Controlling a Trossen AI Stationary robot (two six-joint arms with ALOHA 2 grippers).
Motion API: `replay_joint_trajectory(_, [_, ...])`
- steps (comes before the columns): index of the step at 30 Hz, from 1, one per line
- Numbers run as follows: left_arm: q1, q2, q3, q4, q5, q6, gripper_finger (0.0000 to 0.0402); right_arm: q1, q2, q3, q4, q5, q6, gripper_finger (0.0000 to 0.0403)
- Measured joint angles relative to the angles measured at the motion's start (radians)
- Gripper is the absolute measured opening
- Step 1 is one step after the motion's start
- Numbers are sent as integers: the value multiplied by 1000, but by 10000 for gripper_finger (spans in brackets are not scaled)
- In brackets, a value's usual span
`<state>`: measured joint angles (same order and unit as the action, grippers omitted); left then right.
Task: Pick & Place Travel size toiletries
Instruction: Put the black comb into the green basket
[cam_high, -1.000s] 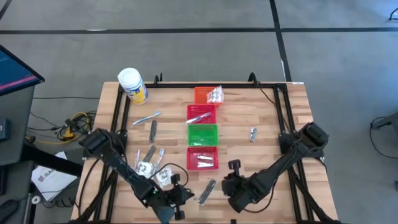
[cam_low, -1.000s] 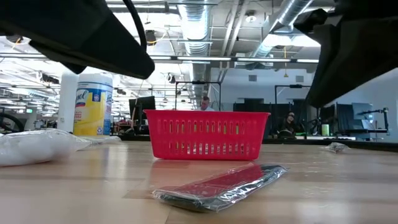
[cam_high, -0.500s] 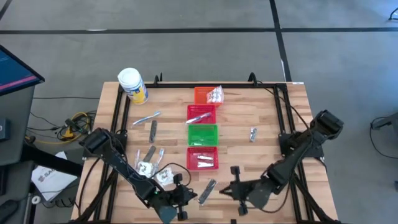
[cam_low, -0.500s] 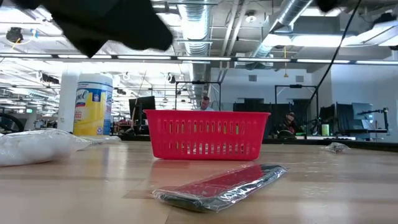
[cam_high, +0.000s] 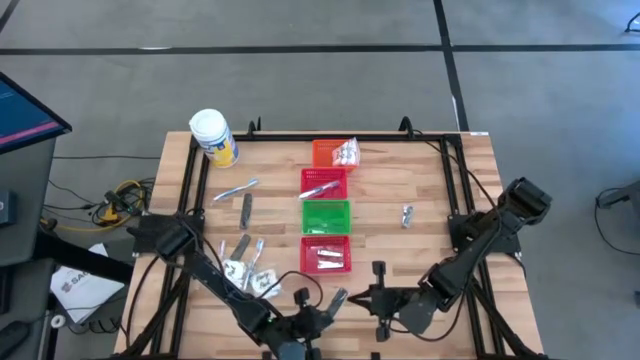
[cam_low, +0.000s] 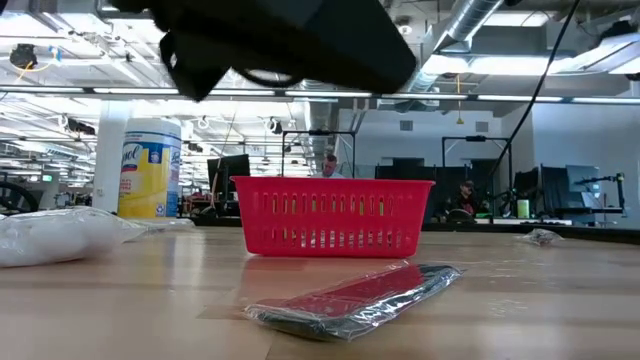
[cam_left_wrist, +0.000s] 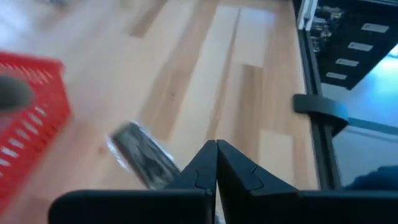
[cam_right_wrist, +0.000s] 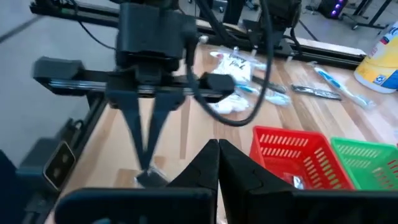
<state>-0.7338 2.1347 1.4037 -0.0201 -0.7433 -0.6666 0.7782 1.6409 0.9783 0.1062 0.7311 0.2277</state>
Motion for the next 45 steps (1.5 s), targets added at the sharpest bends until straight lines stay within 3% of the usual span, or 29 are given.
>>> replay_joint_trajectory(11, [-11, 69, 11, -74, 86, -257, 0, 7, 2, -196, 244, -103, 50, 0])
replay_joint_trajectory(17, [-8, 45, 11, -195, 166, -355, 0, 47, 2, -220, 245, -106, 84, 0])
replay_joint_trajectory(26, [11, 45, 11, -238, 175, -361, 0, 73, 2, -220, 211, -101, 104, 0])
replay_joint_trajectory(36, [14, 31, -15, -344, 263, -367, 0, 76, 2, -220, 173, -112, 140, 0])
replay_joint_trajectory(45, [-2, -84, -26, -719, 295, -356, 0, 54, 1, -219, 180, -155, 125, 0])
